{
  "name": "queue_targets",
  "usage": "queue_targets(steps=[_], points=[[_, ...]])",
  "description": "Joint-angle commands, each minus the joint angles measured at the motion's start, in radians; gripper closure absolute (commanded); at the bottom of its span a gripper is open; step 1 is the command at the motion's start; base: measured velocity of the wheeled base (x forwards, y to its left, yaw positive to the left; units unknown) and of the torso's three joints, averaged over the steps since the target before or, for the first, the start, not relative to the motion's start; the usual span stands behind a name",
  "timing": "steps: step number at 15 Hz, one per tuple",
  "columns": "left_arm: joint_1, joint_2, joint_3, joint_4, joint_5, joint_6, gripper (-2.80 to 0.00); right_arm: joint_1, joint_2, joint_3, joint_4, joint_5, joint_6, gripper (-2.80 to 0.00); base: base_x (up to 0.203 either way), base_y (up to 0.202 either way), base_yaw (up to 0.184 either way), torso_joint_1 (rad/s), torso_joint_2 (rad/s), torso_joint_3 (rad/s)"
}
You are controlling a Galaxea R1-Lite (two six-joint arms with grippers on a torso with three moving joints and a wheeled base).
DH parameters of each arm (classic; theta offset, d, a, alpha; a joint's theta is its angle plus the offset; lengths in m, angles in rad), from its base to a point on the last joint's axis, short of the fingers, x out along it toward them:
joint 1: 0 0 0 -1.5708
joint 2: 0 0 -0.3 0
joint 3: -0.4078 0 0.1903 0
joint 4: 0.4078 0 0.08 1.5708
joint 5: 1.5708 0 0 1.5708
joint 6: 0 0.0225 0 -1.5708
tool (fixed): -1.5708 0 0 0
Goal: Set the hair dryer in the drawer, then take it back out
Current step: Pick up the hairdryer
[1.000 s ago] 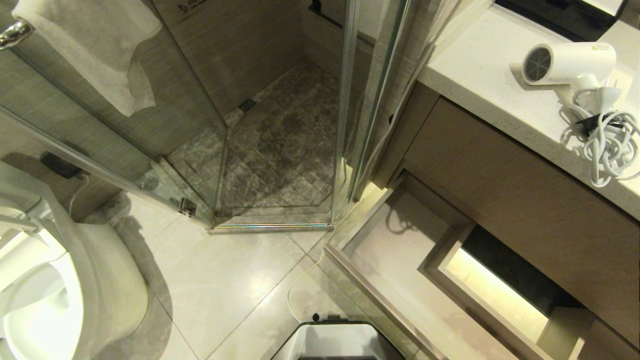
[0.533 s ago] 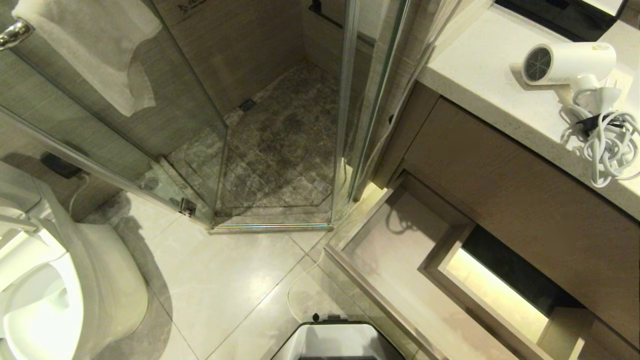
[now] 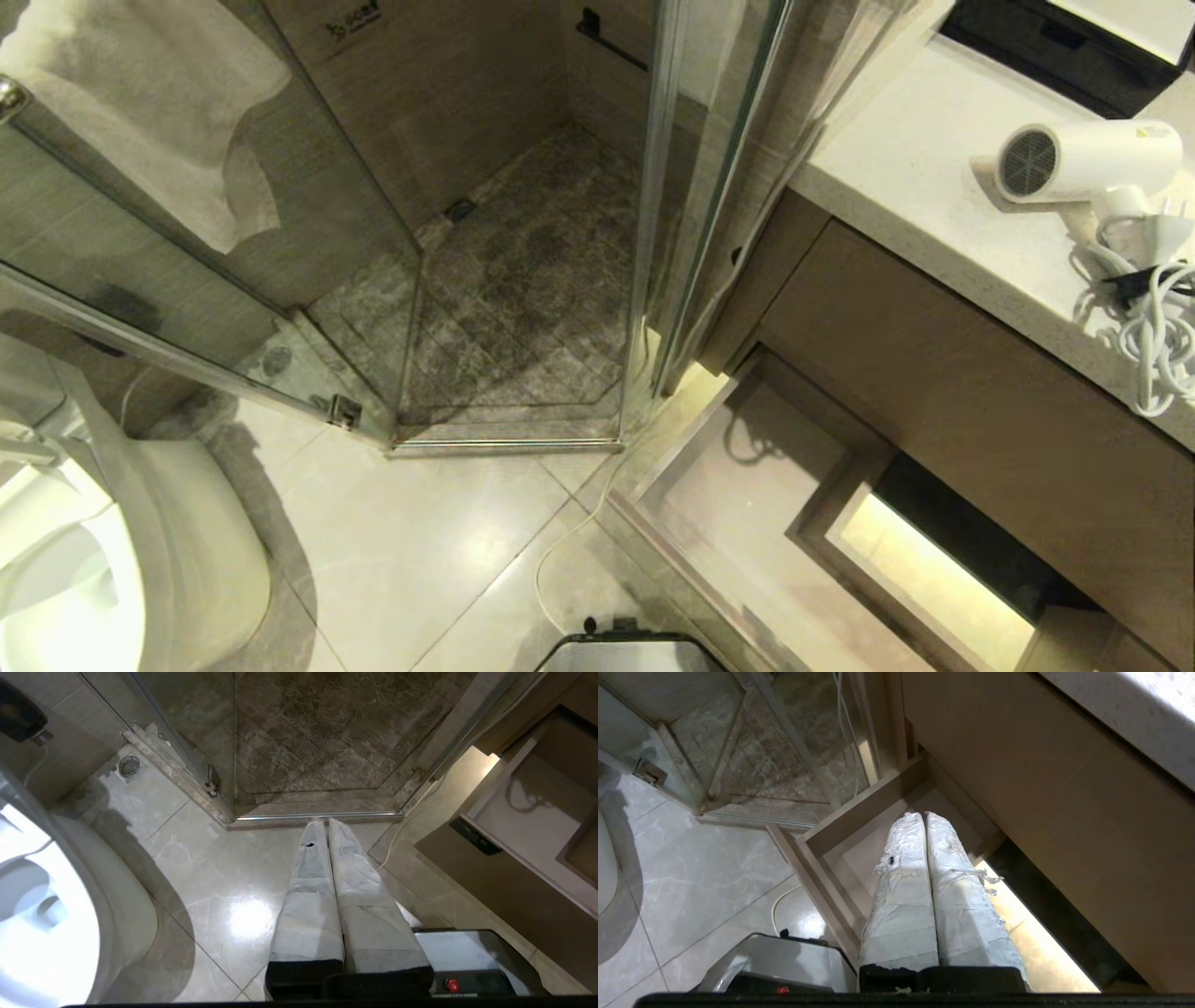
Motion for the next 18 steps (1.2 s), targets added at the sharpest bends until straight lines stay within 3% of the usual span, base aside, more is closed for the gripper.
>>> queue_targets(steps=[1,10,13,15,18], points=[[0.0,0.0,0.002,0.0,0.0,0.0,0.0,0.0,-0.039,0.04,-0.001,0.0,-0.002,0.0,0.0,0.0,0.0,0.292,-0.02,0.238],[0.0,0.0,0.002,0.0,0.0,0.0,0.0,0.0,-0.039,0.04,-0.004,0.002,-0.002,0.0,0.0,0.0,0.0,0.319,-0.1,0.21],[0.0,0.0,0.002,0.0,0.0,0.0,0.0,0.0,-0.039,0.04,-0.003,-0.002,0.0,0.0,0.0,0.0,0.0,0.121,-0.05,0.057],[0.0,0.0,0.002,0.0,0.0,0.0,0.0,0.0,-0.039,0.04,-0.012,0.004,-0.051,0.0,0.0,0.0,0.0,0.015,-0.01,0.006],[0.0,0.0,0.002,0.0,0.0,0.0,0.0,0.0,-0.039,0.023,-0.006,-0.005,-0.016,0.0,0.0,0.0,0.0,0.0,0.0,0.0]])
